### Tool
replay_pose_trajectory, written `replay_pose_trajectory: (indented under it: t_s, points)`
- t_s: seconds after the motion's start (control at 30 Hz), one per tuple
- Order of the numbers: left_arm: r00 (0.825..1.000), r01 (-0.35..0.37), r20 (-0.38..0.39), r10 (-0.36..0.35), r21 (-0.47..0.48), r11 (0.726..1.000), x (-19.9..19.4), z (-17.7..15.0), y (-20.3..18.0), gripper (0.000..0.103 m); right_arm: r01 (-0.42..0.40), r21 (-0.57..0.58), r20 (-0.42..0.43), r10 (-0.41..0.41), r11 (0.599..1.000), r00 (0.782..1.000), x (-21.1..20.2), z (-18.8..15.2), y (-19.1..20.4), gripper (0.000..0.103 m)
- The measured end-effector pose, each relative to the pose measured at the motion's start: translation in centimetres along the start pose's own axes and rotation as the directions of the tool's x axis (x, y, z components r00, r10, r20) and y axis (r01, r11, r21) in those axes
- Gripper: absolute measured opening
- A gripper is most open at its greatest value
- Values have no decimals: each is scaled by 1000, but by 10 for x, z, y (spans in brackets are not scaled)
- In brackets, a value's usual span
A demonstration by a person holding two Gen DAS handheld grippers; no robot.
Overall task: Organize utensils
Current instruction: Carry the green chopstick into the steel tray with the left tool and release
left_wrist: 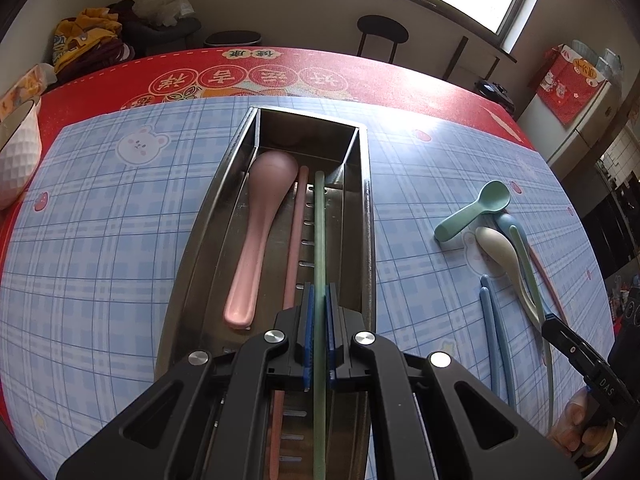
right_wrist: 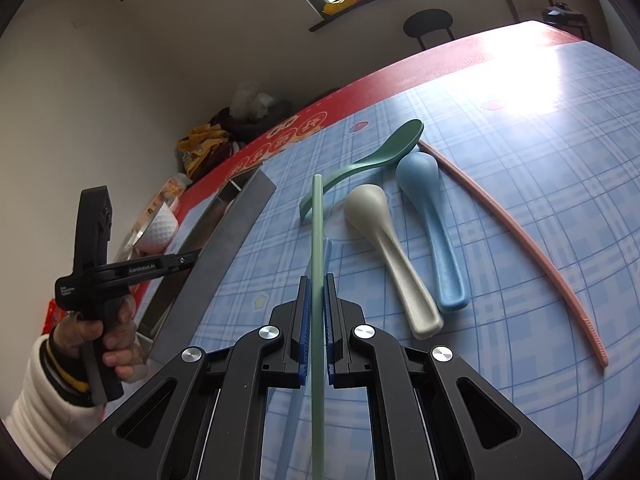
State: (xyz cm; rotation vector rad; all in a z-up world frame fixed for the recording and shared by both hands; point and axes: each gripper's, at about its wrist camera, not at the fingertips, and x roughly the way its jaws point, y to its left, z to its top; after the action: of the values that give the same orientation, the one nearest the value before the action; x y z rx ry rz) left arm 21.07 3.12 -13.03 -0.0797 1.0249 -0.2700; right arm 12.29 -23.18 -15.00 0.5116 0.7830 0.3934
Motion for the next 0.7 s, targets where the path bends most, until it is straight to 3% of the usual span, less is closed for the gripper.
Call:
replay_pose_trajectory:
  t_s: [0.7]
  points:
    - [1000, -23, -20, 24, 27, 999, 0, -3, -3, 6, 3, 5, -9, -3, 1000, 1000, 5, -1, -2, 6]
